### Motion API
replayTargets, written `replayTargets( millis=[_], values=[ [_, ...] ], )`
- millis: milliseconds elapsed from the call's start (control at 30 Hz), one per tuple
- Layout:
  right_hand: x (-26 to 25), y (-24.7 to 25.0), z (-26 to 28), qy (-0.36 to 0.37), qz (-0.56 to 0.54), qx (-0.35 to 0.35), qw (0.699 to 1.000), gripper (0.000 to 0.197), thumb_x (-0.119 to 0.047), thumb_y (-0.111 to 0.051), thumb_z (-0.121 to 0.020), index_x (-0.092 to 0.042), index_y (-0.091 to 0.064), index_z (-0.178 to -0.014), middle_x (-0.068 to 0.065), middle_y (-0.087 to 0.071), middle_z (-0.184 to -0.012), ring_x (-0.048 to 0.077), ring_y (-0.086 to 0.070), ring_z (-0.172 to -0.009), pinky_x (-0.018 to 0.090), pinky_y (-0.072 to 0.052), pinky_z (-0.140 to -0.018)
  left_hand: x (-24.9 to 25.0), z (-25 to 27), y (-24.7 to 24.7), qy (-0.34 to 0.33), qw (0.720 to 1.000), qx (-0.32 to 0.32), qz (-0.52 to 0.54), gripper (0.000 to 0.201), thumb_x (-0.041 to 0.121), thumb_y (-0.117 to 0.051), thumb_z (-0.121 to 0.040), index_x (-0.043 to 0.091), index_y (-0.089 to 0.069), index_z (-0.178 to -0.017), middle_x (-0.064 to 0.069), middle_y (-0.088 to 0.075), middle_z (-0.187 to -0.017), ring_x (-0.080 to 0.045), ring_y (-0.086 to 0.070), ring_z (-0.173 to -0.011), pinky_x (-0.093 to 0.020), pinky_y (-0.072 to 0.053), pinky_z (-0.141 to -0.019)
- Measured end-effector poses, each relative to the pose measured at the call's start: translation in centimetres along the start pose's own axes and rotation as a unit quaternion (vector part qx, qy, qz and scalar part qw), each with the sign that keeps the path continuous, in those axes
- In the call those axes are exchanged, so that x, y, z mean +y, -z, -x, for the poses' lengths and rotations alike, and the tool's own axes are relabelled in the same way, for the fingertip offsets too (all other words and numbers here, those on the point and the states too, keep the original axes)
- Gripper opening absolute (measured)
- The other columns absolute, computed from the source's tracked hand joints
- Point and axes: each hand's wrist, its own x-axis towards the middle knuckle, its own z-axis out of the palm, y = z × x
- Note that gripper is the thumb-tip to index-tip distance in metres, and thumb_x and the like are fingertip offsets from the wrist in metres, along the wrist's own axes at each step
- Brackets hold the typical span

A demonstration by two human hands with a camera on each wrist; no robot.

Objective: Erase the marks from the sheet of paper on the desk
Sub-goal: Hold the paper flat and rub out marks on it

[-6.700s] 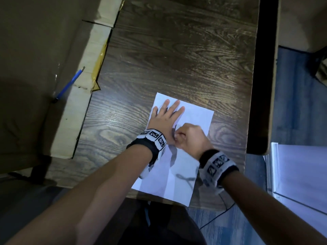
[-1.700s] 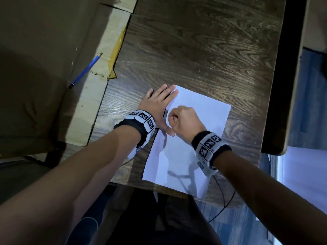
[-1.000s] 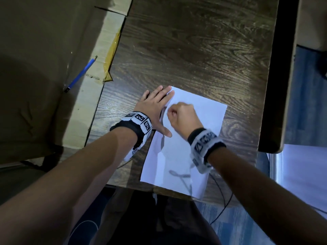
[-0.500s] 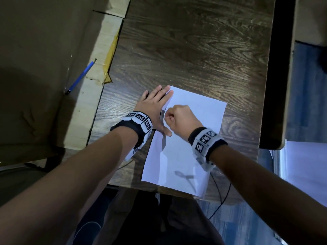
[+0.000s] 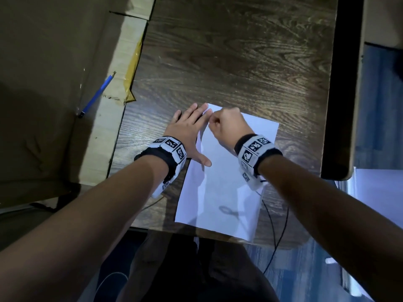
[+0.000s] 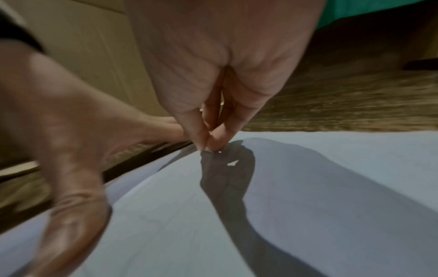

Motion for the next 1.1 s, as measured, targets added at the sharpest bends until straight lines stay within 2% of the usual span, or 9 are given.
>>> replayTargets(
  millis=[100,267,400,467,633,833,967,1033,1100],
  values=[
    [0.1,-1.7,1.8,-0.025,-0.008,0.033,0.999,0.02,-0.013,-0.049,-0.088,-0.012,-0.063,-0.074,0.008,-0.056,-0.071,0.029,-0.053,-0.064,0.038,-0.05,-0.063,0.0,0.1,0.1,0.0,1.0,-0.001,-0.004,0.151,0.092,-0.066,-0.046,0.027,0.011,-0.158,0.011,0.016,-0.165,-0.018,0.011,-0.153,-0.052,-0.004,-0.123],
    [-1.0,-1.7,4.9,0.031,-0.002,-0.079,0.996,0.016,-0.013,-0.055,-0.087,-0.009,-0.069,-0.08,0.007,-0.058,-0.078,0.028,-0.057,-0.072,0.038,-0.049,-0.069,0.1,0.1,0.2,0.005,1.0,0.003,-0.005,0.149,0.084,-0.073,-0.048,0.026,0.009,-0.158,0.011,0.015,-0.165,-0.017,0.01,-0.153,-0.052,-0.005,-0.123],
    [0.3,0.0,-0.4,-0.009,-0.005,0.023,1.0,0.023,-0.014,-0.051,-0.091,-0.017,-0.061,-0.072,0.007,-0.057,-0.067,0.027,-0.051,-0.058,0.038,-0.051,-0.059,-0.1,0.0,-0.1,-0.001,1.0,0.002,0.0,0.151,0.093,-0.065,-0.044,0.028,0.011,-0.158,0.012,0.015,-0.165,-0.017,0.011,-0.153,-0.052,-0.003,-0.123],
    [0.5,-1.0,0.0,-0.033,-0.014,0.054,0.998,0.022,-0.015,-0.051,-0.091,-0.014,-0.063,-0.072,0.008,-0.058,-0.069,0.027,-0.054,-0.06,0.04,-0.052,-0.06,-0.1,0.0,0.0,-0.002,1.0,0.002,0.0,0.152,0.094,-0.064,-0.044,0.027,0.011,-0.158,0.012,0.015,-0.165,-0.017,0.011,-0.153,-0.051,-0.003,-0.123],
    [-0.4,-2.2,4.3,0.016,-0.01,-0.049,0.999,0.017,-0.014,-0.054,-0.09,-0.011,-0.066,-0.078,0.004,-0.057,-0.077,0.028,-0.058,-0.071,0.036,-0.048,-0.065,-0.3,0.0,-0.1,-0.005,1.0,0.004,0.001,0.152,0.093,-0.065,-0.045,0.026,0.01,-0.158,0.011,0.016,-0.165,-0.017,0.012,-0.152,-0.051,-0.003,-0.123],
    [1.0,-0.4,-0.8,-0.022,-0.022,0.056,0.998,0.02,-0.012,-0.052,-0.089,-0.009,-0.068,-0.077,0.007,-0.061,-0.071,0.025,-0.055,-0.064,0.037,-0.052,-0.063,-0.2,0.0,-0.1,-0.004,1.0,-0.001,0.003,0.152,0.095,-0.062,-0.046,0.026,0.015,-0.157,0.012,0.017,-0.164,-0.016,0.013,-0.152,-0.051,-0.001,-0.123],
    [0.0,-2.7,4.1,0.011,-0.026,-0.01,1.0,0.015,-0.013,-0.053,-0.087,-0.013,-0.067,-0.08,0.004,-0.058,-0.079,0.024,-0.055,-0.068,0.037,-0.05,-0.064,-0.4,-0.1,-0.2,-0.003,1.0,0.001,0.005,0.154,0.095,-0.062,-0.044,0.024,0.015,-0.157,0.012,0.018,-0.164,-0.015,0.013,-0.152,-0.05,-0.001,-0.123],
    [-0.1,-1.8,3.6,0.032,-0.011,-0.043,0.999,0.015,-0.012,-0.055,-0.088,-0.013,-0.065,-0.077,0.002,-0.056,-0.076,0.021,-0.051,-0.066,0.034,-0.047,-0.065,-0.3,-0.1,-0.2,-0.001,1.0,0.0,0.003,0.155,0.095,-0.062,-0.044,0.024,0.015,-0.157,0.013,0.018,-0.164,-0.015,0.013,-0.152,-0.05,-0.001,-0.123],
    [0.3,-0.8,1.2,0.034,0.002,-0.009,0.999,0.019,-0.01,-0.053,-0.087,-0.014,-0.062,-0.07,0.002,-0.051,-0.068,0.021,-0.045,-0.061,0.032,-0.042,-0.061,-0.3,-0.1,-0.3,-0.001,1.0,0.004,0.009,0.154,0.095,-0.062,-0.043,0.025,0.013,-0.158,0.013,0.016,-0.164,-0.015,0.012,-0.152,-0.05,-0.002,-0.123]
  ],
)
